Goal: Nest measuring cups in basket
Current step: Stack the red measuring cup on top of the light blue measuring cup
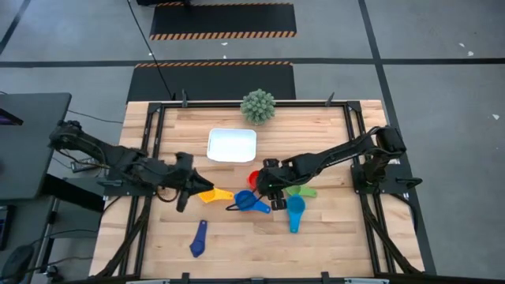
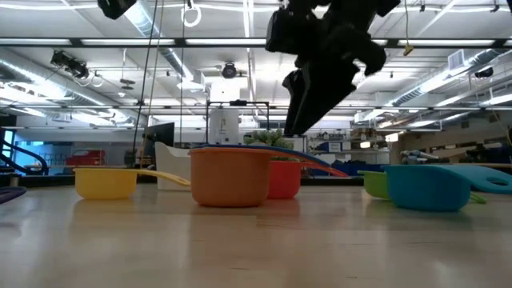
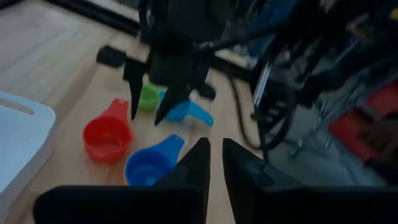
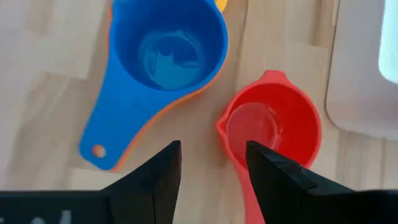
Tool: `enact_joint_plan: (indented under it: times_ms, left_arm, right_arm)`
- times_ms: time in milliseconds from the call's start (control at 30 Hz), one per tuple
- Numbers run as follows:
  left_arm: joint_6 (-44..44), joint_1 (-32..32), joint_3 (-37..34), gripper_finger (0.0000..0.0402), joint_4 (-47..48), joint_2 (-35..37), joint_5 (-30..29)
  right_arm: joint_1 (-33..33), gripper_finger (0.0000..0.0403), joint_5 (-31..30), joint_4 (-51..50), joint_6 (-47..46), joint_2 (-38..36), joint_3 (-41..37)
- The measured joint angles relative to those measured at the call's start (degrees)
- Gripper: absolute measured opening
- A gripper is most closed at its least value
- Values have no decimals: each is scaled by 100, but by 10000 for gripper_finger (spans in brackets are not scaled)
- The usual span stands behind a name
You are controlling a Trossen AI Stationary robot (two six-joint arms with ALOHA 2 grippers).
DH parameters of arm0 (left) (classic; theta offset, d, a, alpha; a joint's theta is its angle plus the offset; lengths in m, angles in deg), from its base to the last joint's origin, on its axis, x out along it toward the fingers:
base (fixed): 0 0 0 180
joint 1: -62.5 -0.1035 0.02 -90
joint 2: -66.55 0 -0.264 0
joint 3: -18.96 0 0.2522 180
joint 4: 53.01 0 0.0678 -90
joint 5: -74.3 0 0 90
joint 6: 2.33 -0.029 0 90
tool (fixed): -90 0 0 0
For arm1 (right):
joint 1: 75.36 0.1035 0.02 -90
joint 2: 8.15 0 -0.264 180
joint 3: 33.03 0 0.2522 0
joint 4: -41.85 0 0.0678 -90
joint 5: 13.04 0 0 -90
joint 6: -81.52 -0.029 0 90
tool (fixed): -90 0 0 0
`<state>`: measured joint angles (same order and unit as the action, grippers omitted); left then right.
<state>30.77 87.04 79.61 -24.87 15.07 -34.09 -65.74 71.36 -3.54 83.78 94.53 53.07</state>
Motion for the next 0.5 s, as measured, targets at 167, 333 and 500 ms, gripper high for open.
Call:
enact_joint_plan:
  times_ms: [167,333,500]
  left_arm:
    - [-27,183,-19,48,-233,460,-471]
    - [-67,293,-19,48,-581,735,-661]
    - [3,311,-19,48,-807,765,-636]
  right_arm:
    - [-106,169,-108,102,361,308,0]
    - [-228,161,-121,204,436,580,-2]
    - [-269,145,-99,352,441,720,-1]
